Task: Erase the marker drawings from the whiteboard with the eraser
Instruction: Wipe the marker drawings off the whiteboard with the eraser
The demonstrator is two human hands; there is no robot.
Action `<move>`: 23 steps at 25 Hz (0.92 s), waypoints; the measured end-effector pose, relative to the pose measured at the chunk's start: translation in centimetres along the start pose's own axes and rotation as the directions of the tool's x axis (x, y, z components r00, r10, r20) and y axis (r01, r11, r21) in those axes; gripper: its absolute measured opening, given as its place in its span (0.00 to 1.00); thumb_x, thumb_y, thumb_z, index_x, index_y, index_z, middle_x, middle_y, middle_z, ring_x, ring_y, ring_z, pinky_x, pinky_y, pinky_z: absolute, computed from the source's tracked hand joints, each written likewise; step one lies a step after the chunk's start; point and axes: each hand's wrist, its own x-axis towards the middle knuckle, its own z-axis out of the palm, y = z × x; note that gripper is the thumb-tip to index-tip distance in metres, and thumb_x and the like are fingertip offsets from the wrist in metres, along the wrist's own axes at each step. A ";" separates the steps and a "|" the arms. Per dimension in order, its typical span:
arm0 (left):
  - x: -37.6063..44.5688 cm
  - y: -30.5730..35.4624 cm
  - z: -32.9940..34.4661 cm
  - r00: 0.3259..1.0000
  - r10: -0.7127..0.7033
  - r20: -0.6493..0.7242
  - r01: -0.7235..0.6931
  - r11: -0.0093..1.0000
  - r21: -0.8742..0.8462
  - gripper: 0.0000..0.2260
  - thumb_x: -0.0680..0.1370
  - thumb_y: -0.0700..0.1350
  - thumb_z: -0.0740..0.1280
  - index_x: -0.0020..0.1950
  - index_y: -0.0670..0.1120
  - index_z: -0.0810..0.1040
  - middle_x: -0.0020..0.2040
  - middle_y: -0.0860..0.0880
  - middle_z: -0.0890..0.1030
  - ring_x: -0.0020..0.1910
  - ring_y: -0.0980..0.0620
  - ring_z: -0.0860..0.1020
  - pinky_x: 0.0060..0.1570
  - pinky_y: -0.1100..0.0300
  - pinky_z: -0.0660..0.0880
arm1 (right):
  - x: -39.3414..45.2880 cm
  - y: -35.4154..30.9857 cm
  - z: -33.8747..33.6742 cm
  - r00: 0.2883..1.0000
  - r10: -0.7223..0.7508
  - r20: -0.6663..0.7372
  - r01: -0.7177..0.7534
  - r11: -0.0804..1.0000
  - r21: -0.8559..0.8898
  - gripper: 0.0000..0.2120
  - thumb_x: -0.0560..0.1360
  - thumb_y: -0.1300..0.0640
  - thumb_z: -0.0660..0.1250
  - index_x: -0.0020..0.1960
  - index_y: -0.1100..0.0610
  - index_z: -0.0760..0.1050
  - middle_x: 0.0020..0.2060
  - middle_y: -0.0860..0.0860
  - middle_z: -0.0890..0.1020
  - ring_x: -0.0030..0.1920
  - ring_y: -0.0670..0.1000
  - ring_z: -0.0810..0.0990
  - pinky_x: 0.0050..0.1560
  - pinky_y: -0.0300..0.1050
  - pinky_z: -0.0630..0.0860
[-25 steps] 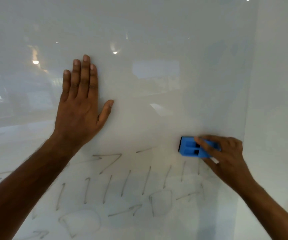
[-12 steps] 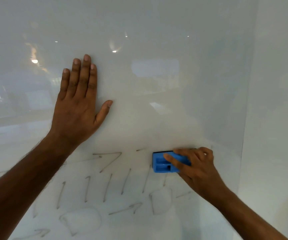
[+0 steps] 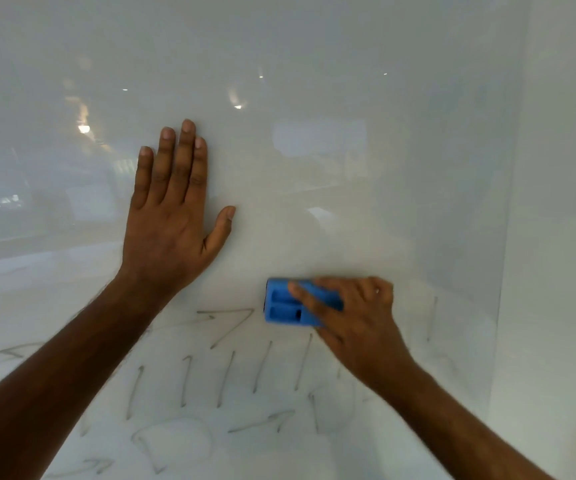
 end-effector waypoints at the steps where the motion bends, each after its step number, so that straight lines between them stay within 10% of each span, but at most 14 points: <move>1: -0.1 -0.5 -0.2 1.000 0.023 0.000 -0.023 1.000 0.003 0.35 0.89 0.59 0.55 0.88 0.37 0.51 0.88 0.37 0.52 0.88 0.37 0.51 0.87 0.40 0.49 | -1.7 -0.2 0.3 0.998 -0.056 0.029 0.057 0.998 -0.015 0.41 0.73 0.56 0.77 0.81 0.40 0.62 0.63 0.50 0.77 0.55 0.55 0.77 0.58 0.61 0.72; 13: -0.7 -3.8 -0.8 0.983 0.183 0.019 -0.184 0.982 0.037 0.33 0.89 0.56 0.55 0.88 0.39 0.54 0.89 0.40 0.54 0.88 0.40 0.52 0.87 0.43 0.51 | 3.0 0.7 -1.0 0.992 0.122 0.007 -0.122 0.992 0.035 0.35 0.74 0.49 0.71 0.79 0.40 0.64 0.61 0.49 0.76 0.55 0.55 0.76 0.56 0.59 0.69; 23: -1.4 -4.0 -1.0 1.000 0.015 0.011 -0.016 0.997 0.078 0.35 0.88 0.59 0.54 0.89 0.40 0.52 0.89 0.41 0.52 0.88 0.37 0.49 0.86 0.38 0.43 | -2.3 -1.8 1.1 0.990 -0.115 0.086 0.115 0.993 0.012 0.39 0.74 0.53 0.74 0.81 0.40 0.63 0.61 0.50 0.78 0.53 0.55 0.79 0.58 0.57 0.69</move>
